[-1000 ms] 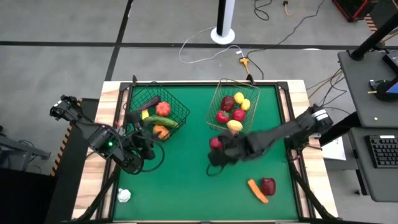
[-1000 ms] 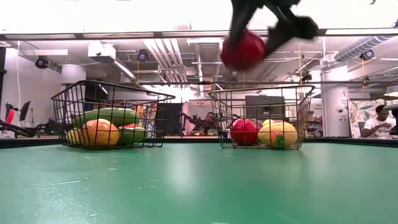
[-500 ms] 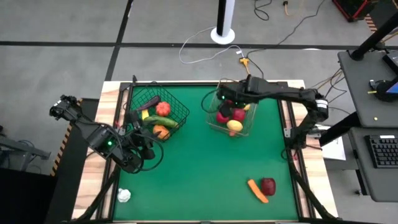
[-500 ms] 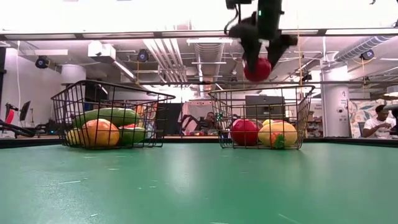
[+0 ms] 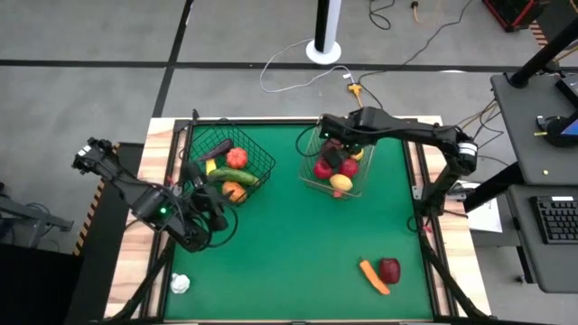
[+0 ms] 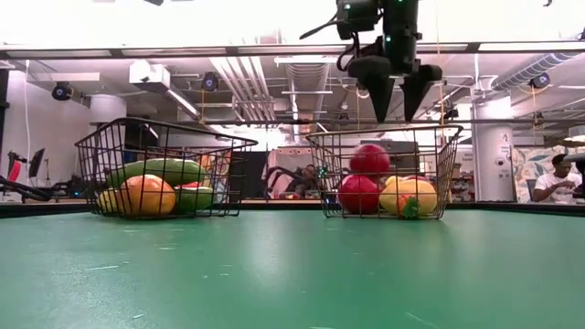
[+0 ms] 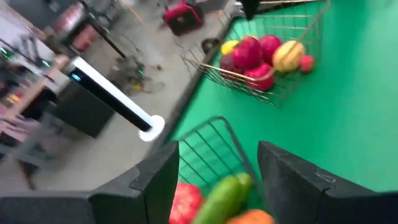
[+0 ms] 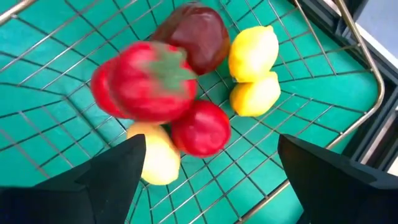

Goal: Sort produce into baskets
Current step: Put the orange chili pepper into the black wire basket

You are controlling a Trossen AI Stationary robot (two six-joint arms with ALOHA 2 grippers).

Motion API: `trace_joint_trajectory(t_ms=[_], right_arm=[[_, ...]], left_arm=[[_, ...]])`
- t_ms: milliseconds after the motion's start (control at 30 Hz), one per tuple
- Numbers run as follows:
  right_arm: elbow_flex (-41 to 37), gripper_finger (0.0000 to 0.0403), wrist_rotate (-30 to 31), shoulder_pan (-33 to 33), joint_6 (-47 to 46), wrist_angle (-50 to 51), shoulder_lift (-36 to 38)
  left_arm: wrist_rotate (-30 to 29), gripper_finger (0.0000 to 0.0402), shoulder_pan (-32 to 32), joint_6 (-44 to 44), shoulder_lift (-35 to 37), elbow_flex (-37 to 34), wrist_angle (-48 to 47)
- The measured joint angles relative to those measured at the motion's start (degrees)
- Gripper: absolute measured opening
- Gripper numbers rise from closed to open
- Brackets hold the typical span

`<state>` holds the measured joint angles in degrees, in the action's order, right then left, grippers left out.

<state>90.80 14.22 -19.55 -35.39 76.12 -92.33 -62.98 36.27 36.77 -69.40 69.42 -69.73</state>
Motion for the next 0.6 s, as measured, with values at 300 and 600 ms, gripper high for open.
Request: trace_joint_trajectory(t_ms=[300, 600], right_arm=[[0.75, 0.0359, -1.00, 5.00, 2.65, 0.01, 3.09], [0.77, 0.0359, -2.61, 20.57, -4.86, 0.08, 10.70]], left_arm=[[19.74, 0.0200, 0.00, 7.77, -1.67, 0.11, 3.41], [29.95, 0.0200, 0.11, 10.30, -7.15, 0.14, 9.49]])
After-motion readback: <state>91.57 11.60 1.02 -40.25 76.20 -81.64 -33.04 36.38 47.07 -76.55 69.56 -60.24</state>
